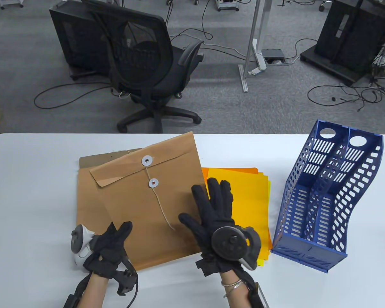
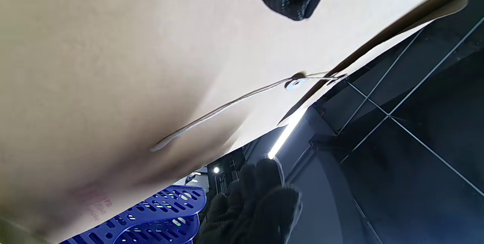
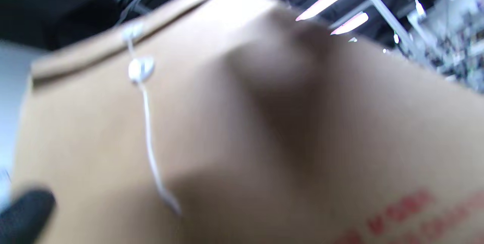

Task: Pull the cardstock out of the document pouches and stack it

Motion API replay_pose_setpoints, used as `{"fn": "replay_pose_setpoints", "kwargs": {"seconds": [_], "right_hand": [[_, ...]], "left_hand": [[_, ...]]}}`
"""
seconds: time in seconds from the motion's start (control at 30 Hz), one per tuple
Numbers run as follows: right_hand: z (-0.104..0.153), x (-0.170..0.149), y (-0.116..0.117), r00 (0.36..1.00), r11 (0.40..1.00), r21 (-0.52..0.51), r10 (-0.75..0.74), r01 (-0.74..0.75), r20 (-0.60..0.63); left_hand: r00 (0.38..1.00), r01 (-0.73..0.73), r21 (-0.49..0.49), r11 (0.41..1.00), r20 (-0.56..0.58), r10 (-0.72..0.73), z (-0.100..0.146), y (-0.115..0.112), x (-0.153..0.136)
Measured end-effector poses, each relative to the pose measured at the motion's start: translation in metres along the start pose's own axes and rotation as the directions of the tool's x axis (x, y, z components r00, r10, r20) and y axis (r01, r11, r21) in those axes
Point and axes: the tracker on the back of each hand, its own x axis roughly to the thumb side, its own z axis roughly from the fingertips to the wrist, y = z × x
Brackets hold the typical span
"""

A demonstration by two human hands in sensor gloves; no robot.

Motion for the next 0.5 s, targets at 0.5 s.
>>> {"fn": "replay_pose_setpoints", "kwargs": {"seconds": [0.5], "right_hand": [[-0.02,0.062,0.05,0.801,0.775,-0.225,0.597,-0.591,-0.048]], "left_hand": [[1.0,0.004,-0.079,0.997,0.005,-0.004,0.001,-0.018,0.0]]}}
